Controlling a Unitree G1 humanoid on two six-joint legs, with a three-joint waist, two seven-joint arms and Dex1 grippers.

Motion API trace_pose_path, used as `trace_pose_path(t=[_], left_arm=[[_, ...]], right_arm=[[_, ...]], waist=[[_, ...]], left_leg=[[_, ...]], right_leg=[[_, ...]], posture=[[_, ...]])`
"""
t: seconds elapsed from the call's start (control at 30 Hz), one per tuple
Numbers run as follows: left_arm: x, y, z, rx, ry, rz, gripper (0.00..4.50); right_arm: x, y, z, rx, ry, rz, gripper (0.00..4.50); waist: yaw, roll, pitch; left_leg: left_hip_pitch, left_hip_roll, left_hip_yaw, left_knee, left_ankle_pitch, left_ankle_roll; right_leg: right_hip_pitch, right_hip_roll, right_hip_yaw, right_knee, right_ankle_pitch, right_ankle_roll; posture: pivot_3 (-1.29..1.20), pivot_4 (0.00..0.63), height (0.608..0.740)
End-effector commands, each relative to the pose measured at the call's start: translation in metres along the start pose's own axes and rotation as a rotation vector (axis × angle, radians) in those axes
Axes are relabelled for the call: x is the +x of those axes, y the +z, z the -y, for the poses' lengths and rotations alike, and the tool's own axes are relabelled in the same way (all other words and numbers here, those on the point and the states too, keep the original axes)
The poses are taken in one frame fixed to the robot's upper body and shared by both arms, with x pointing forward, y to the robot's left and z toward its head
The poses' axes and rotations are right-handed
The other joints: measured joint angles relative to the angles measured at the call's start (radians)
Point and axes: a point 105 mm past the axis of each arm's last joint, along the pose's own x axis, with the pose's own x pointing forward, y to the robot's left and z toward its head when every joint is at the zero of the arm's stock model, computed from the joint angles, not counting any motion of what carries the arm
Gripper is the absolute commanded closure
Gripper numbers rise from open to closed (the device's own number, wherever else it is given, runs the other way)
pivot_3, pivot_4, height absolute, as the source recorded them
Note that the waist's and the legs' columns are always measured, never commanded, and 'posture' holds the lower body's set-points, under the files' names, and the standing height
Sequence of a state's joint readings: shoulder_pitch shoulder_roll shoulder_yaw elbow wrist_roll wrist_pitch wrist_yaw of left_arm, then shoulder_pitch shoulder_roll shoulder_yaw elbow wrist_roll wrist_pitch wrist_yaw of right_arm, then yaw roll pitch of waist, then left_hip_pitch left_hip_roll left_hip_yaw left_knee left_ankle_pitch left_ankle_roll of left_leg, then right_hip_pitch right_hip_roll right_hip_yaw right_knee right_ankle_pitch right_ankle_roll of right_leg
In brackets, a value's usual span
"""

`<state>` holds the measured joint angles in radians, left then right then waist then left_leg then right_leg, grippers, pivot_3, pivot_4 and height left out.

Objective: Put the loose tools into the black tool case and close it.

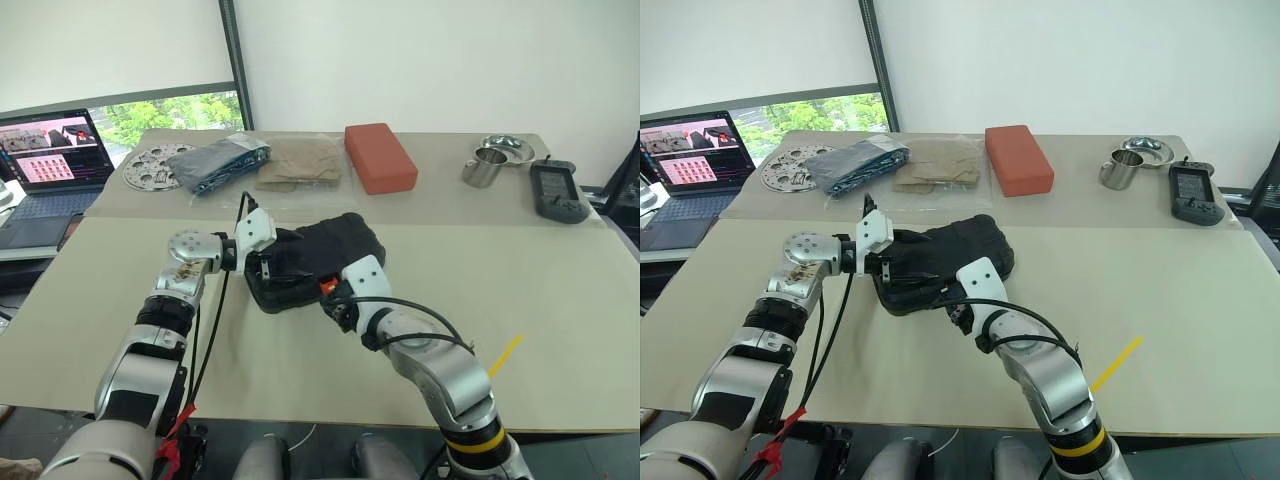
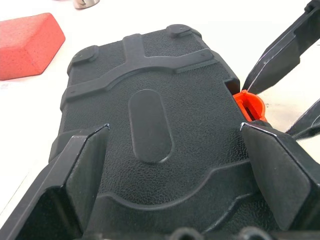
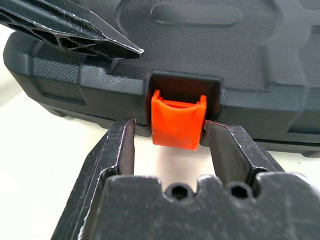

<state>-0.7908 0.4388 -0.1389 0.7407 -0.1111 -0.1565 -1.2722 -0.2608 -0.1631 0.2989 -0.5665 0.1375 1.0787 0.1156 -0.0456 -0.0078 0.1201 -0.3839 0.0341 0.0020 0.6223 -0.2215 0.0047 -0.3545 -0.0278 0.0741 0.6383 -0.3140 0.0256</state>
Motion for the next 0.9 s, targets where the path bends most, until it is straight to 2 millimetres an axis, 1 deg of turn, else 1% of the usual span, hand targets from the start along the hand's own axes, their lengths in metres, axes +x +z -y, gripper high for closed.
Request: trace_pose_path(t=[0.03, 0.2, 0.3, 0.37, 0.43, 0.5, 0.57, 0.63, 0.67, 0.73, 0.77, 0.8, 0.87, 0.9], left_arm=[[0.002, -0.050, 0.027, -0.111, -0.086, -0.176, 0.00], [-0.003, -0.048, 0.025, -0.130, -0.063, -0.148, 0.00], [-0.013, -0.038, 0.018, -0.177, -0.013, -0.079, 0.00], [-0.027, -0.024, 0.010, -0.222, 0.039, 0.003, 0.00], [-0.040, -0.013, 0.006, -0.252, 0.079, 0.055, 0.00], [-0.052, -0.008, 0.007, -0.260, 0.112, 0.067, 0.00], [-0.068, -0.003, 0.012, -0.284, 0.147, 0.084, 0.00], [-0.086, -0.001, 0.019, -0.287, 0.210, 0.085, 0.00], [-0.091, -0.001, 0.022, -0.287, 0.228, 0.082, 0.00], [-0.102, -0.005, 0.027, -0.294, 0.278, 0.058, 0.00], [-0.107, -0.008, 0.030, -0.303, 0.303, 0.044, 0.00], [-0.116, -0.018, 0.032, -0.308, 0.368, -0.002, 0.00], [-0.129, -0.032, 0.036, -0.314, 0.466, -0.068, 0.00], [-0.137, -0.042, 0.042, -0.329, 0.506, -0.097, 0.00]], right_arm=[[-0.009, 0.011, 0.008, -0.011, -0.035, 0.047, 1.87], [-0.017, 0.006, 0.014, -0.032, -0.014, 0.044, 1.87], [-0.026, 0.006, 0.017, -0.081, 0.064, 0.099, 1.87], [-0.037, 0.007, 0.022, -0.088, 0.133, 0.151, 1.87], [-0.046, 0.002, 0.030, -0.107, 0.176, 0.173, 1.87], [-0.054, -0.005, 0.039, -0.129, 0.213, 0.175, 1.87], [-0.063, -0.011, 0.053, -0.122, 0.239, 0.190, 1.87], [-0.073, -0.018, 0.073, -0.122, 0.251, 0.191, 1.37], [-0.076, -0.021, 0.079, -0.124, 0.256, 0.193, 1.19], [-0.083, -0.027, 0.091, -0.122, 0.271, 0.197, 0.45], [-0.086, -0.029, 0.097, -0.132, 0.270, 0.203, 0.14], [-0.090, -0.033, 0.107, -0.134, 0.266, 0.212, 0.03], [-0.096, -0.039, 0.120, -0.149, 0.259, 0.230, 0.03], [-0.100, -0.044, 0.129, -0.157, 0.254, 0.232, 0.03]], waist=[[0.000, 0.000, 0.000], [0.001, 0.000, 0.000], [0.000, 0.000, -0.001], [-0.007, 0.000, 0.000], [-0.018, 0.000, 0.001], [-0.025, -0.001, 0.002], [-0.024, -0.002, 0.004], [-0.023, -0.003, 0.007], [-0.022, -0.003, 0.008], [-0.019, -0.004, 0.008], [-0.016, -0.004, 0.009], [-0.013, -0.004, 0.009], [-0.006, -0.005, 0.010], [-0.004, -0.005, 0.011]], left_leg=[[0.000, 0.000, 0.000, 0.000, 0.000, 0.000], [0.001, 0.000, 0.000, -0.006, 0.000, 0.000], [0.000, 0.000, 0.000, -0.007, 0.000, 0.000], [-0.001, 0.000, 0.001, -0.008, 0.000, 0.000], [-0.001, -0.001, 0.002, -0.012, 0.000, 0.000], [-0.001, 0.000, 0.002, -0.014, 0.000, 0.000], [-0.001, 0.000, 0.002, -0.016, 0.000, 0.000], [-0.002, 0.002, 0.000, -0.016, 0.000, 0.000], [-0.001, 0.003, 0.001, -0.017, 0.000, 0.000], [-0.001, 0.002, 0.001, -0.017, 0.000, 0.000], [-0.001, 0.002, 0.001, -0.017, 0.000, 0.000], [-0.001, 0.002, 0.002, -0.016, 0.000, 0.000], [0.000, 0.002, 0.002, -0.016, 0.000, 0.000], [0.000, 0.002, 0.002, -0.016, 0.000, 0.000]], right_leg=[[0.000, 0.000, 0.000, 0.000, 0.000, 0.000], [0.000, 0.000, 0.000, -0.004, 0.000, 0.000], [0.000, 0.001, 0.000, -0.007, 0.000, 0.000], [0.000, 0.000, 0.000, -0.009, 0.000, 0.000], [-0.002, 0.001, 0.003, -0.010, 0.000, 0.000], [-0.002, 0.002, 0.004, -0.010, 0.000, 0.000], [-0.004, 0.004, 0.004, -0.010, 0.000, 0.000], [-0.005, 0.004, 0.003, -0.010, 0.000, 0.000], [-0.004, 0.004, 0.004, -0.010, 0.000, -0.001], [-0.004, 0.001, 0.004, -0.010, 0.002, -0.004], [-0.004, 0.000, 0.004, -0.011, 0.002, -0.005], [-0.003, -0.001, 0.005, -0.011, 0.003, -0.006], [-0.002, -0.004, 0.005, -0.012, 0.003, -0.006], [-0.001, -0.009, 0.006, -0.012, 0.003, -0.006]], posture=[[0.00, 0.150, 0.740], [0.00, 0.150, 0.740], [0.00, 0.150, 0.740], [0.00, 0.150, 0.740], [0.00, 0.150, 0.740], [0.00, 0.150, 0.740], [0.00, 0.150, 0.740], [0.00, 0.150, 0.740], [0.00, 0.150, 0.740], [0.00, 0.150, 0.740], [0.00, 0.150, 0.740], [0.00, 0.150, 0.740], [0.00, 0.150, 0.740], [0.00, 0.150, 0.740]])
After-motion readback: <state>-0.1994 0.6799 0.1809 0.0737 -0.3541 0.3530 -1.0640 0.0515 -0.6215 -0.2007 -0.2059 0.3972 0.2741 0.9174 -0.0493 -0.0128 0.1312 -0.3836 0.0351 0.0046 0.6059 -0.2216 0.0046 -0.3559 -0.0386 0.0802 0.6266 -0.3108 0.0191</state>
